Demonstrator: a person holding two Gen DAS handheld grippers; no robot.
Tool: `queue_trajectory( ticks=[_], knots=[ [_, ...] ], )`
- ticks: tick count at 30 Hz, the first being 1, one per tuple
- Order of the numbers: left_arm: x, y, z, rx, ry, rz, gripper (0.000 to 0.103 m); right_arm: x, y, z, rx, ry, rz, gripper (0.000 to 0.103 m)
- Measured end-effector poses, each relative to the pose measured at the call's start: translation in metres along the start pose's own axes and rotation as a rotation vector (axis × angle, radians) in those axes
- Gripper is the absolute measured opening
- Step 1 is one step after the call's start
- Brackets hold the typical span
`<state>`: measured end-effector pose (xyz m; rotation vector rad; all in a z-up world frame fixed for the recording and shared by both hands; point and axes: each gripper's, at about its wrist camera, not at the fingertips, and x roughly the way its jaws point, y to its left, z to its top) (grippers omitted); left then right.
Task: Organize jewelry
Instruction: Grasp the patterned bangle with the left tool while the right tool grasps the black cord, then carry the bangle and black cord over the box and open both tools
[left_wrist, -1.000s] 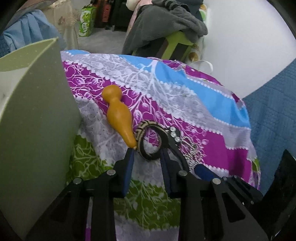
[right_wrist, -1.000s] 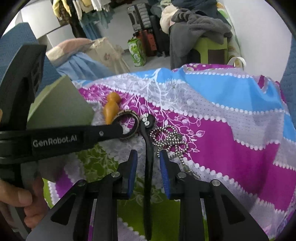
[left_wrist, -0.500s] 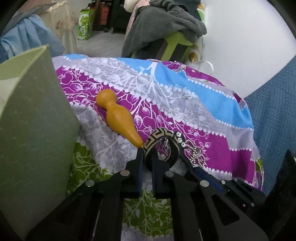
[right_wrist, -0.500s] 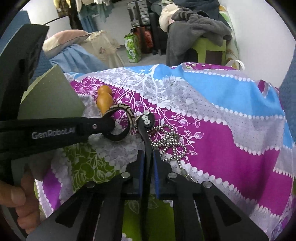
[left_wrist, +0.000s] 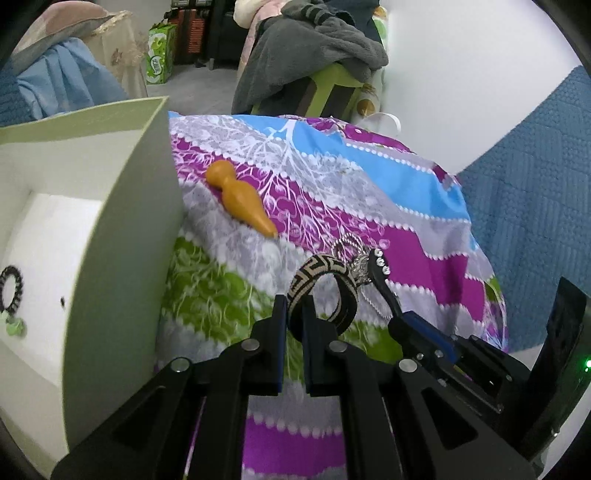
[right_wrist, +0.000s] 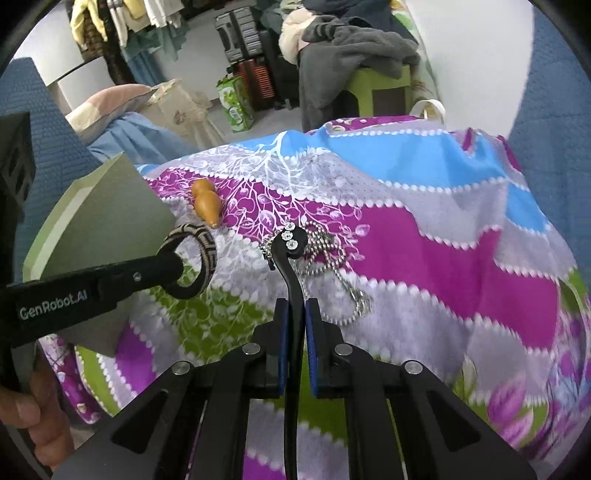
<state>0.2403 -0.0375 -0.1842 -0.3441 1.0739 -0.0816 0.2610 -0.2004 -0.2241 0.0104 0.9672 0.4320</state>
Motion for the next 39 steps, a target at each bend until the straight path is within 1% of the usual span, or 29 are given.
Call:
queue_trajectory(
  ticks=[4, 6, 8, 11, 14, 19, 22, 23, 31, 36, 39],
  knots=[
    [-0.012, -0.001, -0.012, 0.015, 0.008, -0.017, 0.007, -0.016, 0.006, -0.01, 0.018, -0.007, -0.016, 0.007],
    [-0.016, -0.002, -0.019, 0.025, 0.035, -0.034, 0.007, -0.023, 0.009, -0.017, 0.03, -0.005, -0.02, 0.007],
    [-0.023, -0.003, -0.025, 0.026, 0.036, -0.039, 0.007, -0.027, 0.012, -0.021, 0.04, 0.004, -0.027, 0.007],
    [-0.035, -0.003, -0.032, 0.032, 0.03, -0.051, 0.007, -0.033, 0.015, -0.022, 0.059, 0.001, -0.015, 0.007],
    [-0.049, -0.005, -0.032, 0.053, 0.02, -0.066, 0.007, -0.051, 0.027, -0.014, 0.049, -0.042, -0.028, 0.007],
    [-0.084, -0.008, -0.027, 0.096, -0.031, -0.071, 0.007, -0.072, 0.041, 0.002, 0.055, -0.077, -0.038, 0.007],
    [-0.106, -0.005, -0.016, 0.099, -0.054, -0.087, 0.007, -0.083, 0.048, 0.011, 0.057, -0.092, -0.039, 0.007],
    [-0.116, -0.005, -0.011, 0.107, -0.07, -0.089, 0.007, -0.097, 0.056, 0.022, 0.046, -0.121, -0.047, 0.007],
    [-0.177, 0.007, 0.029, 0.14, -0.144, -0.095, 0.007, -0.148, 0.089, 0.076, 0.038, -0.221, -0.055, 0.007],
    [-0.216, 0.025, 0.053, 0.129, -0.192, -0.105, 0.007, -0.17, 0.117, 0.106, 0.035, -0.259, -0.051, 0.007],
    [-0.235, 0.037, 0.065, 0.139, -0.215, -0.094, 0.007, -0.175, 0.136, 0.12, 0.034, -0.271, -0.041, 0.007]
  ],
)
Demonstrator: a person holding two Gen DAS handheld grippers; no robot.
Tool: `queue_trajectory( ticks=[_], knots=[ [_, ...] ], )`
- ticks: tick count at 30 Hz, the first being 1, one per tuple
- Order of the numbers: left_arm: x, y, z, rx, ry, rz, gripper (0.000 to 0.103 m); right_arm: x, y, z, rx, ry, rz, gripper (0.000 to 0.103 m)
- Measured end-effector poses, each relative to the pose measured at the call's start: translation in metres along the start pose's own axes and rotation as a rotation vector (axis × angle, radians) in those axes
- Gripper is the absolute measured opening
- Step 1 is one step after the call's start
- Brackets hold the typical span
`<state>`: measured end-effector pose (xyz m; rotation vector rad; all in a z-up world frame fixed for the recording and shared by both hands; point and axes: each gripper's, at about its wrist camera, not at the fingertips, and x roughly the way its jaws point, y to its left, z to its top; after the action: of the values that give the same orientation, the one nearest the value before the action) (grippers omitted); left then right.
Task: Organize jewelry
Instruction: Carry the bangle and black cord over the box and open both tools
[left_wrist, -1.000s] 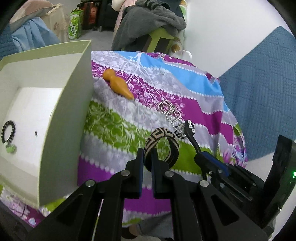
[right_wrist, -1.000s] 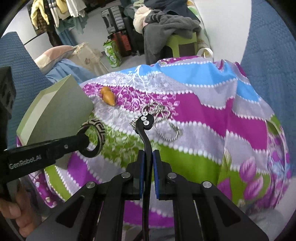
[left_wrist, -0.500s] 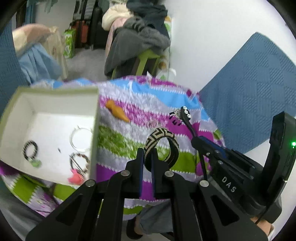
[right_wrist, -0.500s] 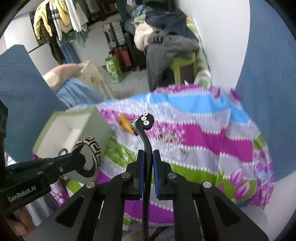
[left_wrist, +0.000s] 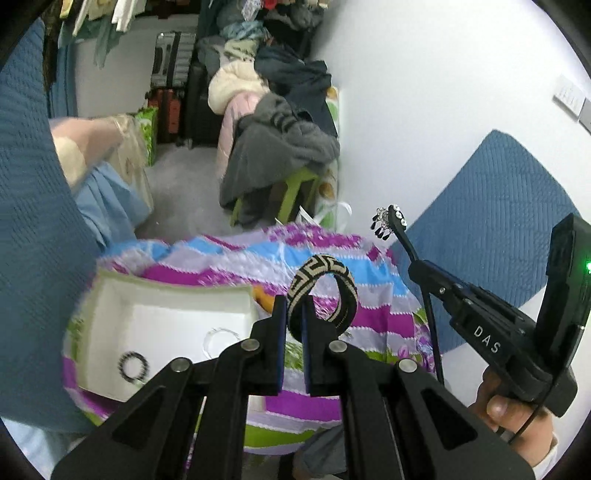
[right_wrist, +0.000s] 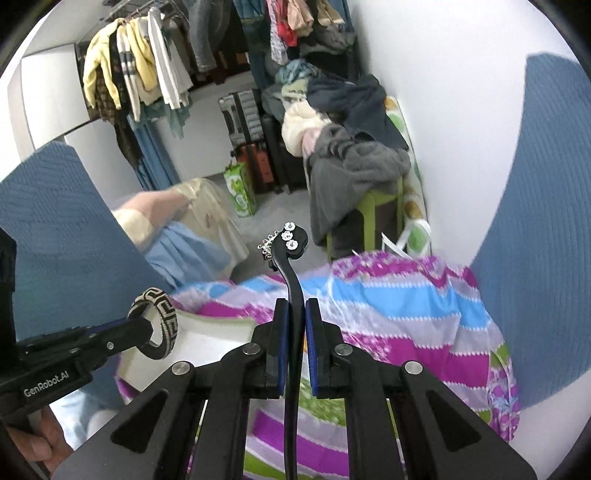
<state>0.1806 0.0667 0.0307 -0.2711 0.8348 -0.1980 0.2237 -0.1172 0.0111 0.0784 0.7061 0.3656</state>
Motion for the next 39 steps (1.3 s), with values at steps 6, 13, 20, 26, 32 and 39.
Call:
queue_trajectory(
  ticks=[6, 13, 20, 26, 32, 39],
  knots=[
    [-0.012, 0.033, 0.008, -0.006, -0.002, 0.023, 0.007, 0.016, 0.039, 0.01, -0.006, 0.025, 0.025, 0.007],
    [0.012, 0.084, -0.013, -0.043, 0.05, 0.065, 0.007, 0.066, 0.076, -0.022, -0.03, 0.145, 0.049, 0.007],
    [0.04, 0.132, -0.045, -0.1, 0.136, 0.088, 0.007, 0.11, 0.098, -0.062, -0.048, 0.274, 0.047, 0.007],
    [0.064, 0.157, -0.064, -0.131, 0.188, 0.112, 0.007, 0.136, 0.107, -0.084, -0.064, 0.338, 0.057, 0.007],
    [0.069, 0.159, -0.076, -0.155, 0.222, 0.104, 0.007, 0.142, 0.104, -0.093, -0.064, 0.374, 0.072, 0.009],
    [0.052, 0.15, -0.062, -0.154, 0.192, 0.119, 0.04, 0.12, 0.098, -0.08, -0.06, 0.341, 0.1, 0.028]
  ],
)
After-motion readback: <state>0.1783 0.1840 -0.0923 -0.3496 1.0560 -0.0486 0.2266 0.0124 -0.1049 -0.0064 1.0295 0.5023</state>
